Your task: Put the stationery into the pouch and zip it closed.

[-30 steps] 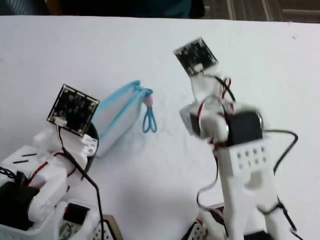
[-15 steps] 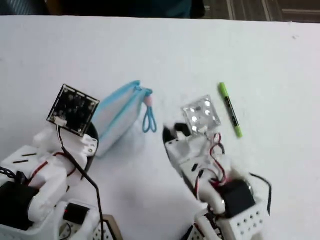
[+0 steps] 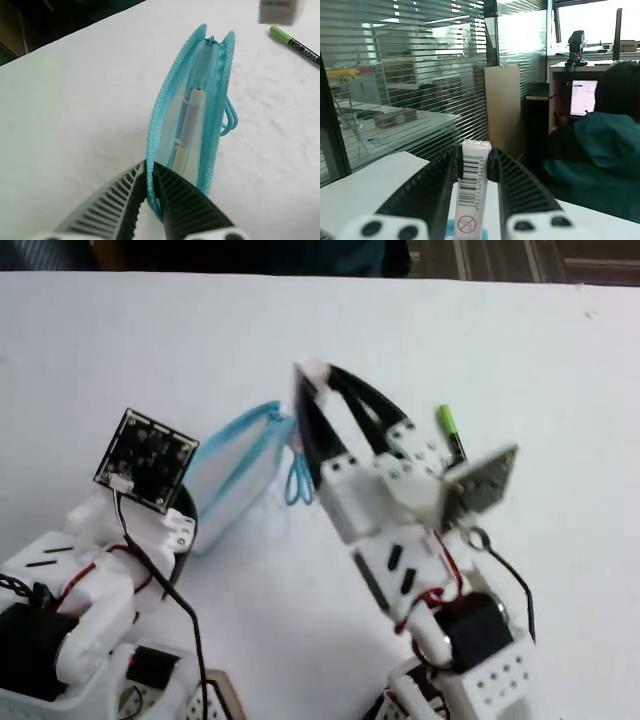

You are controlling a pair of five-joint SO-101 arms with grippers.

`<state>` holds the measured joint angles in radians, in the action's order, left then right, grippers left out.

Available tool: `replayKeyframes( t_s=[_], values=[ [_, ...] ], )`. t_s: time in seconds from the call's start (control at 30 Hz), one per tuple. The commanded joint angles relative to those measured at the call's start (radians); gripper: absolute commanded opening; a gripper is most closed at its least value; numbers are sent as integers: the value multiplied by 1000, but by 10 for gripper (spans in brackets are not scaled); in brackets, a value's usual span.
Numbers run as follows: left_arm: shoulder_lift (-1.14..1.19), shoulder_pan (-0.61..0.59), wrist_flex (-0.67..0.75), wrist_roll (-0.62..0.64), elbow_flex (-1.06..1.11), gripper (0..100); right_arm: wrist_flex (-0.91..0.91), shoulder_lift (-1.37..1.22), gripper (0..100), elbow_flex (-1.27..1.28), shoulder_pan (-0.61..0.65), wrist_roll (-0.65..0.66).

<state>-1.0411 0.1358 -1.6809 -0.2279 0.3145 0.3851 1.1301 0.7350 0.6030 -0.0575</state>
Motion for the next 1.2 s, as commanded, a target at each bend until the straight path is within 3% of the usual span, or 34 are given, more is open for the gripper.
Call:
replayKeyframes(
  t_s=[0.0,0.2,0.53,1.17],
  values=[
    [18,-12,-3,8,2,24,-21,-147,17,-132,67,-58],
    [16,-13,-5,8,2,24,-16,-277,17,-133,107,-224],
    [18,-13,2,8,2,24,-25,-282,17,20,124,-226],
    [19,-12,2,8,2,24,-137,-291,17,32,143,-227]
  ],
)
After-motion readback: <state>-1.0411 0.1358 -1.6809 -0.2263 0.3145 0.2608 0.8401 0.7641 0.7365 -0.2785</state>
